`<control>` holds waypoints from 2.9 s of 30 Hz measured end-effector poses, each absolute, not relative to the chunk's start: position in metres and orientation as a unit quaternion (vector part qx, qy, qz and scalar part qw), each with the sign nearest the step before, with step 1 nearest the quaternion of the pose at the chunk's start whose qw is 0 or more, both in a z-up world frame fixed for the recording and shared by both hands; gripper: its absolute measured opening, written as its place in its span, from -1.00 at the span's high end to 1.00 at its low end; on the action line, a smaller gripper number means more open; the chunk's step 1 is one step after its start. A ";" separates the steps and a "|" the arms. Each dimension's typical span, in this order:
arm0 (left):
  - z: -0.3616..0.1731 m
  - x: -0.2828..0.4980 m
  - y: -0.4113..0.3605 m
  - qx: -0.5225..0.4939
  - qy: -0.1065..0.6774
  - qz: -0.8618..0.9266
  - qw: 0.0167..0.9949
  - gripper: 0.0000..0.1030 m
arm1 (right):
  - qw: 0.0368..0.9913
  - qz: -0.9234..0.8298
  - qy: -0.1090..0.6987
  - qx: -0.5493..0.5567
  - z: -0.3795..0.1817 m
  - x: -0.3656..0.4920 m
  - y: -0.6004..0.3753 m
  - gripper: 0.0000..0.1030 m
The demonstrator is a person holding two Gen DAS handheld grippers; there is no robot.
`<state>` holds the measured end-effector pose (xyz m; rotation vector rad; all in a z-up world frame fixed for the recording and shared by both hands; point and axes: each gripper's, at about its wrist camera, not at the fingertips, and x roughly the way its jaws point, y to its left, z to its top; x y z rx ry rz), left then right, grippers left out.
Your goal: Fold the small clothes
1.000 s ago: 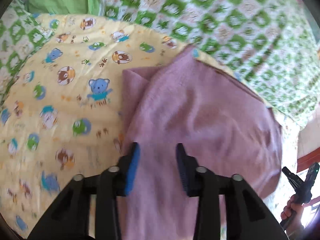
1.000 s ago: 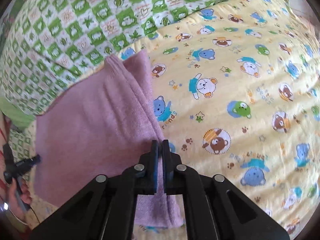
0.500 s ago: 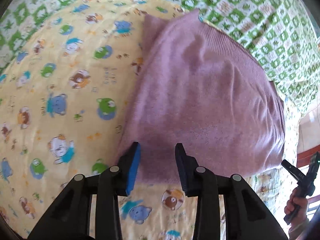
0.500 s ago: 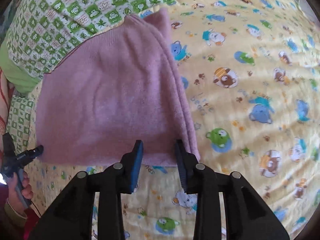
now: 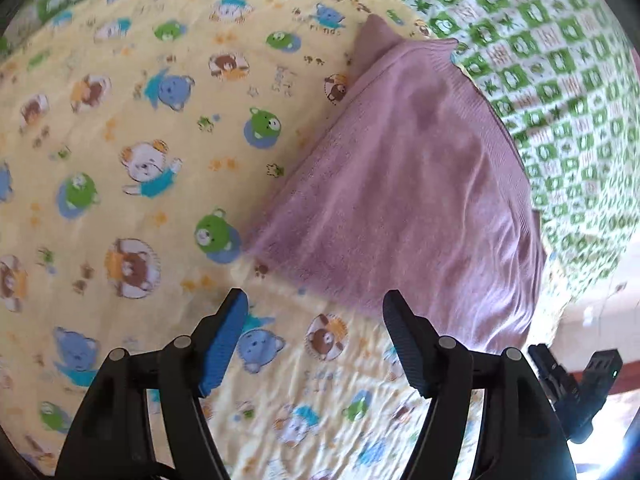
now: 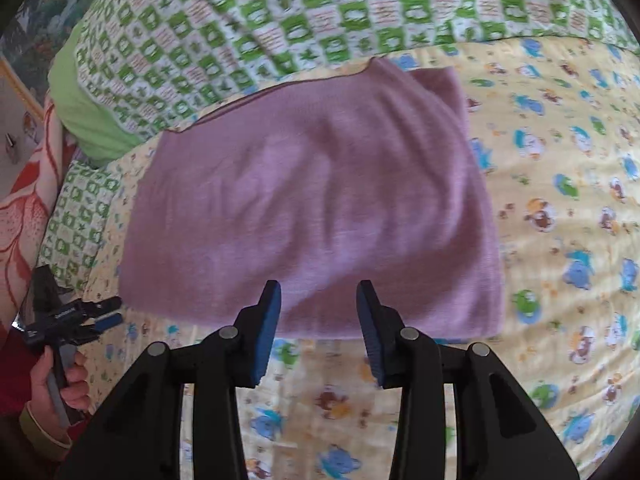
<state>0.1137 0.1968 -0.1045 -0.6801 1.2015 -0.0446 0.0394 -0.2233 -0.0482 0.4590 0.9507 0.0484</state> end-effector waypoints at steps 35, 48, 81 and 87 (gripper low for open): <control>-0.069 0.182 0.041 -0.166 0.482 -0.203 0.836 0.78 | 0.765 0.253 0.572 0.152 -0.024 0.319 -0.054 -0.59; -0.046 0.183 0.020 -0.146 0.473 -0.242 0.835 0.81 | 0.793 0.240 0.544 0.137 0.003 0.309 -0.090 0.78; -0.081 0.174 -0.201 -0.017 0.527 -0.395 0.753 0.73 | 0.844 -0.011 0.465 0.268 -0.056 0.168 -0.373 0.73; -0.077 0.153 -0.196 -0.025 0.532 -0.390 0.751 0.44 | 0.843 -0.039 0.453 0.287 -0.051 0.148 -0.382 0.03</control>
